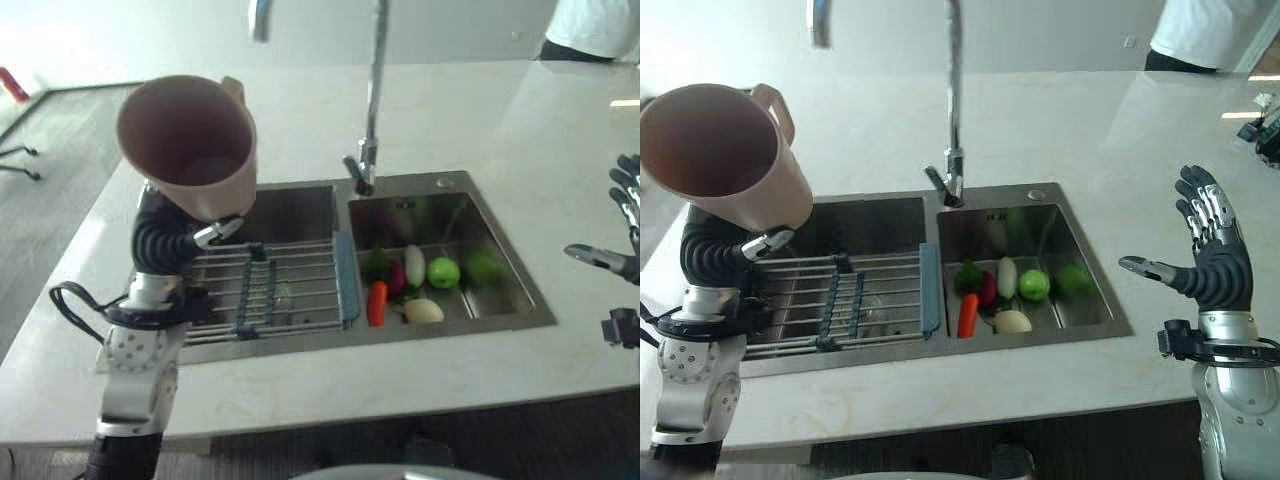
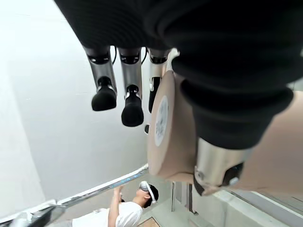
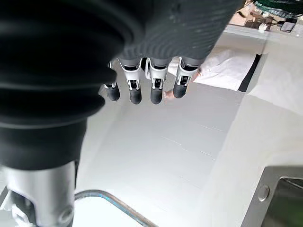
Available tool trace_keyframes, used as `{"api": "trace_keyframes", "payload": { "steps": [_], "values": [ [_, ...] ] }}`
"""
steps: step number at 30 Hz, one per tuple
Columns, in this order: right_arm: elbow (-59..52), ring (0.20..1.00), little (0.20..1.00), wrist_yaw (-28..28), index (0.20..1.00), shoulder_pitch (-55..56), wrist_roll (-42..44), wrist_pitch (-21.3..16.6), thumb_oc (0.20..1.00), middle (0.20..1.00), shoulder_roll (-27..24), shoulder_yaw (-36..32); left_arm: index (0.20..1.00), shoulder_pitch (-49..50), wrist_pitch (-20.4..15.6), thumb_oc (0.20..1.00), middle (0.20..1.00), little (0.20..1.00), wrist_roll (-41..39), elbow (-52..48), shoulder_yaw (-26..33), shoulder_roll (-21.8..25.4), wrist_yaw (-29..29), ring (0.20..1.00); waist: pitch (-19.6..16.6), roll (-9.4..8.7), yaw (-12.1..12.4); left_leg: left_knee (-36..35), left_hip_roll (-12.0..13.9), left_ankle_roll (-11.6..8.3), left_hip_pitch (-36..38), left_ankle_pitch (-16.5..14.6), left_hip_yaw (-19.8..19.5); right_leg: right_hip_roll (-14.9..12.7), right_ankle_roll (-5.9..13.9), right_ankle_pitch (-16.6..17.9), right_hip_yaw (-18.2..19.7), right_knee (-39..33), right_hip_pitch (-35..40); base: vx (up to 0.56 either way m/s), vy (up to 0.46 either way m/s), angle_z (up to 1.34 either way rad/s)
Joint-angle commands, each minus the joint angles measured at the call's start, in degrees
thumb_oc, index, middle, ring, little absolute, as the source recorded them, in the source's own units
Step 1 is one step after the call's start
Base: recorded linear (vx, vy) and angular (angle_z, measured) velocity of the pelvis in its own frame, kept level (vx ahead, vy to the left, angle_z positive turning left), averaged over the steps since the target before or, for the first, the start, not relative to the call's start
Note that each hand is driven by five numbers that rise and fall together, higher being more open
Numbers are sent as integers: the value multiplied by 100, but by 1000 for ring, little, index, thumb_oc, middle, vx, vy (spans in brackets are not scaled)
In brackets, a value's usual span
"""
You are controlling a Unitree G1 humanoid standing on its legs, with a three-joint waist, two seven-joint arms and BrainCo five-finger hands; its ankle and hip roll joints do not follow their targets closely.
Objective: Place the dishes in the dishwasher.
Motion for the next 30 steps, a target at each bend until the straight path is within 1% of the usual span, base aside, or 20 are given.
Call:
{"api": "trace_keyframes", "payload": {
  "steps": [1,2,3,4,5,6,7,8,9,10,11,12,13,15,18,19,22,23,26,30],
  "values": [
    [215,1000,1000,-3,1000,-554,-152,-352,1000,1000,-102,-293,200,-73,-184,200,200,200,-166,-354,236,302,83,200,-65,170,183,-3,432,-716,841,-931,-481,318,-40,521,40,-467,97,-114,62,4],
    [210,1000,1000,-40,1000,-564,-159,-366,1000,1000,-109,-262,200,-91,-176,200,200,200,-205,-331,225,340,125,200,-49,163,166,-3,443,-676,860,-941,-453,333,-67,475,127,-267,53,-117,46,-2],
    [207,1000,1000,-77,1000,-581,-109,-395,1000,1000,-137,-252,200,-115,-189,200,200,200,-231,-294,217,366,152,200,-29,164,161,-3,463,-642,877,-941,-389,367,-97,350,186,-22,46,-146,18,-6],
    [210,1000,1000,-131,1000,-648,26,-413,1000,1000,-208,-265,200,-199,-185,200,200,200,-232,-235,192,385,197,200,-64,193,176,-3,520,-599,829,-888,-311,478,-177,-30,219,266,229,-154,-4,-11],
    [207,1000,1000,-169,1000,-694,81,-415,1000,1000,-247,-258,200,-255,-187,200,200,200,-227,-216,164,389,241,200,-83,209,194,1,539,-583,777,-831,-318,511,-226,-155,274,501,342,-153,-33,-24],
    [192,1000,1000,-212,1000,-733,108,-437,1000,1000,-265,-219,200,-313,-178,200,200,200,-201,-206,131,385,288,200,-92,222,206,10,554,-563,732,-780,-343,521,-260,-238,384,814,422,-154,-102,-29],
    [164,1000,1000,-225,1000,-786,72,-504,1000,1000,-230,-110,200,-372,-229,200,200,200,-81,-153,82,370,382,200,-121,242,250,47,579,-533,662,-708,-355,442,-293,-315,519,1285,528,-159,-153,-32],
    [155,1000,1000,-198,1000,-823,42,-543,1000,1000,-182,-38,200,-378,-263,200,200,200,-15,-127,80,350,431,200,-144,254,284,60,601,-532,613,-649,-342,371,-317,-283,562,1370,554,-147,-238,-20],
    [144,1000,1000,-139,1000,-857,22,-576,1000,1000,-134,32,200,-373,-284,200,200,200,60,-105,89,331,487,200,-182,251,317,92,604,-538,581,-645,-335,283,-319,-338,614,1275,615,-97,-307,-27],
    [119,1000,1000,-74,1000,-870,12,-613,1000,1000,-88,89,200,-357,-304,200,200,200,119,-85,108,331,549,200,-240,243,358,115,611,-572,555,-631,-334,201,-321,-432,627,925,771,-66,-366,-42],
    [90,1000,1000,-65,1000,-878,-25,-633,1000,1000,-51,146,200,-351,-302,200,200,200,119,-93,117,340,566,200,-281,238,415,173,628,-622,519,-638,-334,111,-309,-438,574,670,938,-83,-586,-51],
    [55,1000,1000,-33,1000,-1027,-57,-581,1000,1000,-31,301,200,-290,-288,200,200,200,140,-146,220,397,639,200,-327,237,542,336,745,-737,436,-621,-204,147,-245,-651,358,71,1299,-65,-505,-34],
    [56,1000,1000,-28,1000,-1051,-59,-563,1000,1000,-31,324,200,-281,-293,200,200,200,142,-143,239,412,659,200,-331,230,551,365,757,-754,426,-631,-190,155,-232,-626,336,-57,1348,-64,-492,-24],
    [101,1000,1000,-16,1000,-1244,-66,-471,1000,1000,-141,416,200,-258,-332,200,200,200,63,-193,279,443,779,200,-306,206,618,597,871,-899,301,-641,-128,180,-245,-463,250,-555,1502,-75,-350,-17],
    [146,1000,1000,-129,1000,-1280,1,-361,1000,1000,-263,363,200,-194,-334,200,200,200,-107,-258,346,392,761,200,-311,224,625,576,965,-986,221,-549,-254,314,-306,-500,348,-608,1473,-121,-315,-6],
    [121,1000,1000,-162,1000,-1234,61,-421,1000,1000,-225,326,200,-117,-391,200,200,200,-43,-306,389,305,626,200,-320,256,601,443,1013,-1025,254,-460,-300,366,-337,-504,356,-608,1444,-164,-269,2],
    [121,1000,1000,-183,1000,-1151,8,-566,1000,1000,-135,326,200,-85,-466,200,200,200,-16,-310,394,291,681,200,-349,317,505,151,1104,-1064,369,-332,-345,447,-368,-505,416,-608,1386,-97,-144,2],
    [128,1000,1000,252,1000,-978,261,-542,1000,1000,-181,204,200,-276,-857,200,200,200,-292,-17,379,70,538,200,-502,262,409,-3,1484,-1277,55,-24,-667,382,-348,-516,595,-608,1246,0,-55,-2],
    [58,1000,1000,186,1000,-961,251,-474,1000,1000,-118,252,200,-269,-771,200,200,200,-394,-9,381,109,449,200,-553,268,403,-3,1410,-1209,111,-103,-700,388,-336,-511,633,-608,1245,76,-18,0],
    [92,1000,1000,137,1000,-1015,53,-482,1000,1000,-84,360,200,-289,-722,200,200,200,-317,-20,295,157,456,200,-580,267,409,-3,1421,-1169,153,-156,-653,386,-322,-495,599,-608,1239,34,-57,-2]
  ]
}}
